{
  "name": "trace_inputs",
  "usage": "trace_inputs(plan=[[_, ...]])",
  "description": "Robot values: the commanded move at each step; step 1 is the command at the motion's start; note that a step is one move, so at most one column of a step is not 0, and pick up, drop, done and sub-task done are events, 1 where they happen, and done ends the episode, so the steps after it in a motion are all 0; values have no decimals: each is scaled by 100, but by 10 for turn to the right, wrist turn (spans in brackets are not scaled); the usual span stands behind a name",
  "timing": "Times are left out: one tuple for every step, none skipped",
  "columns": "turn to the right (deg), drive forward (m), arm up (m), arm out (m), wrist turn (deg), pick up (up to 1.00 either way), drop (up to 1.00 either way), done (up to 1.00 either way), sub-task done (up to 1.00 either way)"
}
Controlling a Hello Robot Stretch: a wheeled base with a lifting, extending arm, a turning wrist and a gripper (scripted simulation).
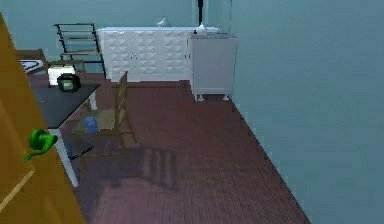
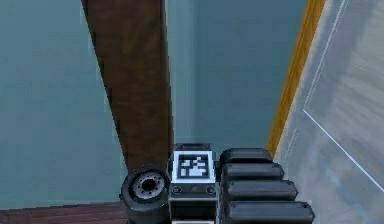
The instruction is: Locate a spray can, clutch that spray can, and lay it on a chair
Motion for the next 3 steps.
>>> trace_inputs(plan=[[0,50,0,0,0,0,0,0,0],[360,0,0,0,0,0,0,0,0],[0,15,0,0,0,0,0,0,0]])
